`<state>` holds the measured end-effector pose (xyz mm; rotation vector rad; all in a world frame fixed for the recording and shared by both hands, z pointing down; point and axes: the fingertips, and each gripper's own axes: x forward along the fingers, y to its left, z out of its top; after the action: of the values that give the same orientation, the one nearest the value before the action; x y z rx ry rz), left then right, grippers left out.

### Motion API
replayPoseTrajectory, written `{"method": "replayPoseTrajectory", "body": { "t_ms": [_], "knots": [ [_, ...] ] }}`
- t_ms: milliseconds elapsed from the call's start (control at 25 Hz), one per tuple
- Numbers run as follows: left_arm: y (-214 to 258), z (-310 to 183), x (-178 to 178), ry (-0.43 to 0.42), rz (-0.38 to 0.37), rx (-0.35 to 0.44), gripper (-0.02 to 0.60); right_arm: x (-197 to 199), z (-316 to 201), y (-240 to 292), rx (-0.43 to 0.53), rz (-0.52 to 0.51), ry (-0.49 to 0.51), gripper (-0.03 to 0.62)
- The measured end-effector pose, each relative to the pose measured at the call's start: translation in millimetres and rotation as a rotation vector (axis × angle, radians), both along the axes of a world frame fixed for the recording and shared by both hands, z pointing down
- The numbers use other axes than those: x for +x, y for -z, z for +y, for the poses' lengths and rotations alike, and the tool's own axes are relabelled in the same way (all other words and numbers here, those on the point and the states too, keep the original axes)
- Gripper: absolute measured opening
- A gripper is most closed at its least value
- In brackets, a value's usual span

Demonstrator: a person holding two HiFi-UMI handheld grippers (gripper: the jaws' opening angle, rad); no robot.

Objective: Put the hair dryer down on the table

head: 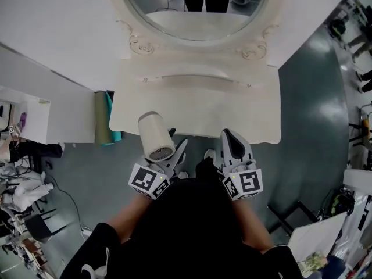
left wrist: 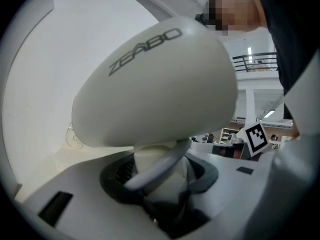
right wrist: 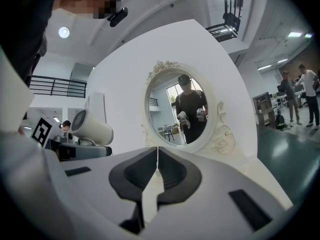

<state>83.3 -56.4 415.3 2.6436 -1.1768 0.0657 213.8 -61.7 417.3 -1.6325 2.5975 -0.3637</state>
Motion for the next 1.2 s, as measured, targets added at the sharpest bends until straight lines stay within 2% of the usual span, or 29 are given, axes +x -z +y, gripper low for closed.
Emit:
{"method": "replayPoseTrajectory", "body": {
  "t_ms": [120, 240, 640, 840, 1040, 1200],
  "knots": [
    [-5, -14, 10, 0.025, 0.005, -0.029, 0.193, 13, -17, -8, -0.021, -0.014, 0.021, 0.02],
    [-11, -28, 17, 0.046, -0.028, -0.035, 0.193, 18, -34, -14, -0.039, -0.03, 0.055, 0.02],
    [-45, -58, 41, 0.098, -0.085, -0.084, 0.193, 37, -73, -19, -0.028, -0.038, 0.131, 0.02],
    [-73, -71, 25, 0.149, -0.115, -0.146, 0.193, 38, -76, -21, -0.025, -0.042, 0.147, 0.02],
    [-95, -87, -1, 0.177, -0.164, -0.165, 0.193, 6, -74, -23, -0.01, -0.046, 0.245, 0.02],
    [-120, -98, -30, 0.203, -0.159, -0.222, 0.192, -20, -79, -24, -0.039, -0.079, 0.261, 0.02]
  ]
}}
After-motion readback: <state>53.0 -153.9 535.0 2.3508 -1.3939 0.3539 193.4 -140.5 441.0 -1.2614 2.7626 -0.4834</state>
